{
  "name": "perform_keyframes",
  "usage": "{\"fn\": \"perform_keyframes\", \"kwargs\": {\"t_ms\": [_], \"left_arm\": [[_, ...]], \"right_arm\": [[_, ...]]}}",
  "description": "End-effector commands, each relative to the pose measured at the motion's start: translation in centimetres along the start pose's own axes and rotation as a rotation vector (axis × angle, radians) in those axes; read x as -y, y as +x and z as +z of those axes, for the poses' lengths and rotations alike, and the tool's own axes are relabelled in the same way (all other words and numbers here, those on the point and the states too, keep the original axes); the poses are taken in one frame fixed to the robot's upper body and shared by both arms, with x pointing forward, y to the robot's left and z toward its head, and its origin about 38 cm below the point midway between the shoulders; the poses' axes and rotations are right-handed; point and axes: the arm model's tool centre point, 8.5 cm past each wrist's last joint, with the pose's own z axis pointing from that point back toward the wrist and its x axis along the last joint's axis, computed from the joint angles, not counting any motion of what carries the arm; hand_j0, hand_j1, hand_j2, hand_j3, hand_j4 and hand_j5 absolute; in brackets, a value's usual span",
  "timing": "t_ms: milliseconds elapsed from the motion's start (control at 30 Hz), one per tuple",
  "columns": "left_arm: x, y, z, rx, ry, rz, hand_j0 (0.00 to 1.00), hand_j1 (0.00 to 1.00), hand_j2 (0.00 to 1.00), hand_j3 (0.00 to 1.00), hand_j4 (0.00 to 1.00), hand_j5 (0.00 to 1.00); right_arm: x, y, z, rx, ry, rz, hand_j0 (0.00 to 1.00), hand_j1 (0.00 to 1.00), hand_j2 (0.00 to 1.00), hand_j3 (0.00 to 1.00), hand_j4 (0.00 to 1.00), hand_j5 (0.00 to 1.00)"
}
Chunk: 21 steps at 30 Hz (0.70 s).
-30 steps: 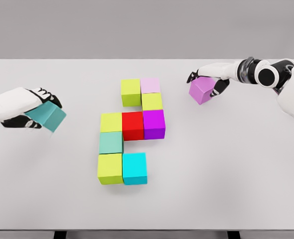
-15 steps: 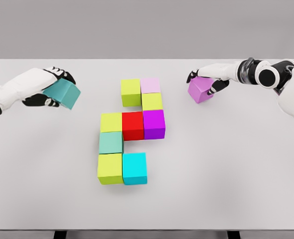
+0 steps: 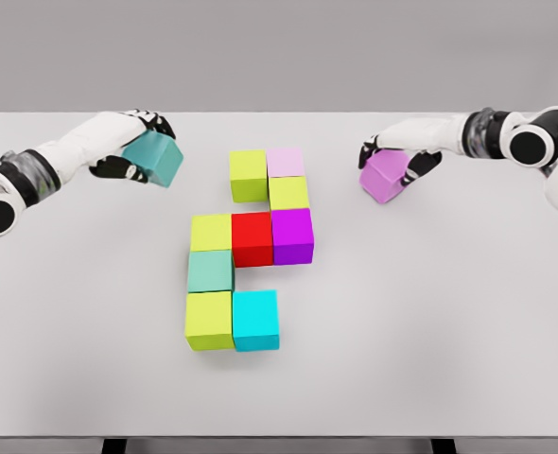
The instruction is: Assemble the squares on the desktop into the number 2
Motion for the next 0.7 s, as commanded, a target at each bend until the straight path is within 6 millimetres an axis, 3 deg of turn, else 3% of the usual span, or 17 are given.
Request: {"fn": "perform_keyframes", "kwargs": {"t_ms": [0, 200, 533, 667], "left_arm": [[1.0, -0.1, -1.0, -0.018, -0.01, 0.028, 0.35, 0.35, 0.35, 0.35, 0.35, 0.35], [2.2, 0.4, -3.4, -0.048, -0.009, 0.071, 0.35, 0.35, 0.35, 0.35, 0.35, 0.35], [4.0, 0.9, -6.3, -0.124, -0.025, 0.111, 0.35, 0.35, 0.35, 0.35, 0.35, 0.35], [4.4, 1.2, -6.5, -0.122, -0.037, 0.111, 0.35, 0.35, 0.35, 0.35, 0.35, 0.35]], "right_arm": [[-0.2, -0.1, 0.8, 0.035, 0.002, 0.033, 0.6, 0.6, 0.6, 0.6, 0.6, 0.6], [-0.3, 0.1, 2.4, 0.103, 0.009, 0.116, 0.6, 0.6, 0.6, 0.6, 0.6, 0.6], [-1.2, 3.6, 4.2, 0.201, 0.061, 0.267, 0.6, 0.6, 0.6, 0.6, 0.6, 0.6], [-1.2, 4.5, 5.3, 0.228, 0.057, 0.292, 0.6, 0.6, 0.6, 0.6, 0.6, 0.6]]}}
